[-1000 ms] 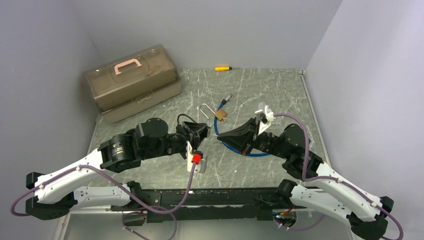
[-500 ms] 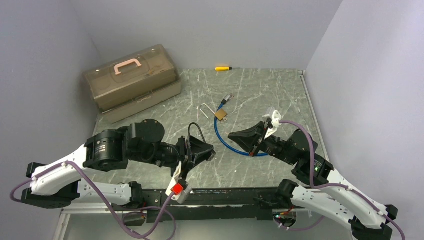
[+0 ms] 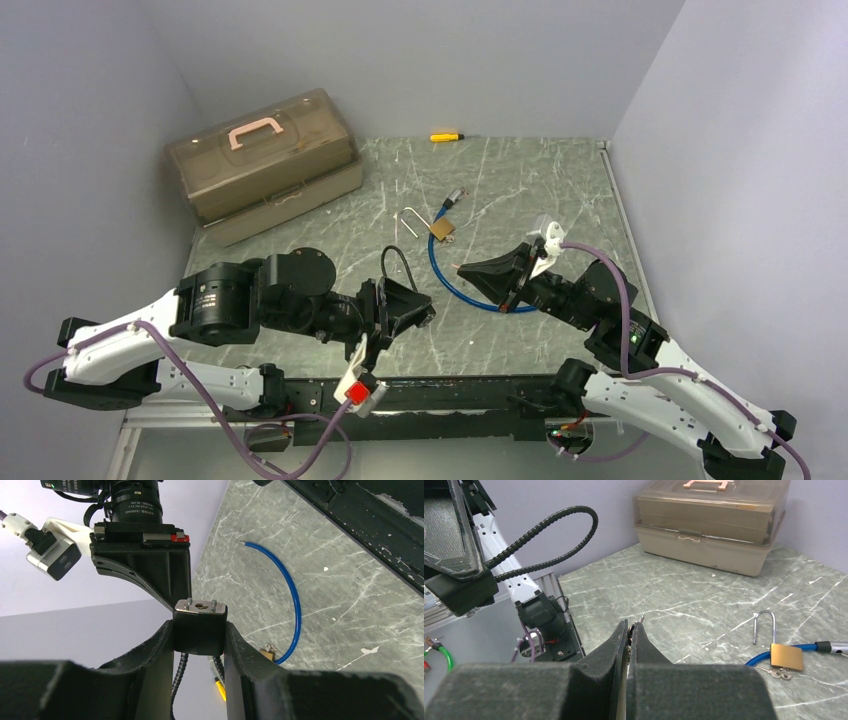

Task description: Unlock with the key

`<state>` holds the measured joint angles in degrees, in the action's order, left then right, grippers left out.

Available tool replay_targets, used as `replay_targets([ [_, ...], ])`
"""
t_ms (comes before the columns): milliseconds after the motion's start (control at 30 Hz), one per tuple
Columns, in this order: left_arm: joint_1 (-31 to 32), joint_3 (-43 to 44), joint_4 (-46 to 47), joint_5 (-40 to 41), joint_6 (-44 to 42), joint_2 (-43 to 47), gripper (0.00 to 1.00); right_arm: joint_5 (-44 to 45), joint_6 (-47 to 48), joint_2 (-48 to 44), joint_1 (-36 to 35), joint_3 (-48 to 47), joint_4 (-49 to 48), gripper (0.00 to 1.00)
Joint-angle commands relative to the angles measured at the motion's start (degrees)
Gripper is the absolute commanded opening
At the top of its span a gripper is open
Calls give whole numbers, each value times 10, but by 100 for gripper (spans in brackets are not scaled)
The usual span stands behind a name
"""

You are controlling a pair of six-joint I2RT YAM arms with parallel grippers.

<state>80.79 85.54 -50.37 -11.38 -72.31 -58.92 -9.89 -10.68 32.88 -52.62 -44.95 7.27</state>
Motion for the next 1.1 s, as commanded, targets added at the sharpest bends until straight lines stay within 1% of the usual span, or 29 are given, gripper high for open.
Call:
replay_targets([
  [0, 7, 10, 41, 11, -3, 8, 0, 5, 4, -10, 1, -3, -24, 0],
  [333, 7, -6, 80, 36, 10, 14, 0, -9, -4, -20, 0, -5, -32, 0],
  [533, 16, 37, 100, 40, 36, 5, 0, -2, 8, -19, 0, 3, -45, 0],
  [667, 37, 66, 96, 42, 50, -6, 0, 0, 20, -3, 1, -1, -53, 0],
  [833, 63, 55, 144, 71, 62, -2, 0, -6, 25, 6, 0, -7, -63, 0],
  [1067, 105, 53, 156, 92, 36, -6, 0, -6, 27, 9, 1, -8, -65, 0],
])
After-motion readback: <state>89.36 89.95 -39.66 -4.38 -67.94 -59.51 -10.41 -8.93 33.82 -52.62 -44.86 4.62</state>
